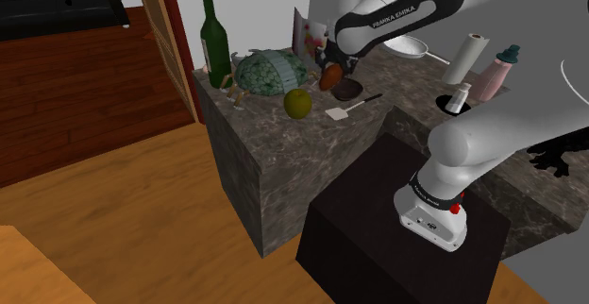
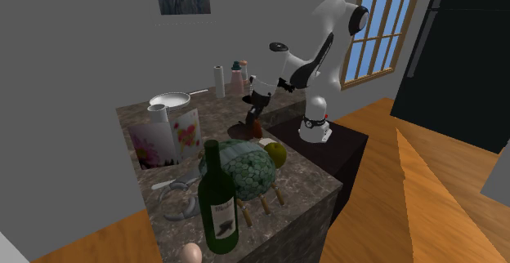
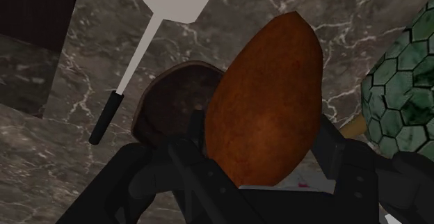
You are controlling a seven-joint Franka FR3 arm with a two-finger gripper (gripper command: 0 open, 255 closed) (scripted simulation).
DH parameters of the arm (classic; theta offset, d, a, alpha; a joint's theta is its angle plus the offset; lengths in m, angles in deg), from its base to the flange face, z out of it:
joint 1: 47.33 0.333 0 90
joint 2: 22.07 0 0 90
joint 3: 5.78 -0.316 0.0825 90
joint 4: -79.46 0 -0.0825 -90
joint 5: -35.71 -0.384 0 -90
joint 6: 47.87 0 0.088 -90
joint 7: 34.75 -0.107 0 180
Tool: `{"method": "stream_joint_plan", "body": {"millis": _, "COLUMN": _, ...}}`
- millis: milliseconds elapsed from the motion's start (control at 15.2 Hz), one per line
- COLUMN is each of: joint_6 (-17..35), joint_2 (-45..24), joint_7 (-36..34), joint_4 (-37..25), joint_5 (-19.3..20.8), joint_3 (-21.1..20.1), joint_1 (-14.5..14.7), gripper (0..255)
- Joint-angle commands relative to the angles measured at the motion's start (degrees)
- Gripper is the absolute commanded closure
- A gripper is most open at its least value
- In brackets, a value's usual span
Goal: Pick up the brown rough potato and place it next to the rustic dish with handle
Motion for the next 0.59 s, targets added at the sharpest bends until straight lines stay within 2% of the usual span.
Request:
{"method": "stream_joint_plan", "body": {"millis": 0, "joint_6": -1.64, "joint_2": 1.01, "joint_7": 0.82, "joint_4": -0.72, "joint_5": -0.67, "joint_3": 0.39, "joint_1": 0.33, "gripper": 255}}
{"method": "stream_joint_plan", "body": {"millis": 528, "joint_6": -8.07, "joint_2": 3.79, "joint_7": 3.31, "joint_4": -4.68, "joint_5": -2.37, "joint_3": 1.59, "joint_1": 1.11, "gripper": 255}}
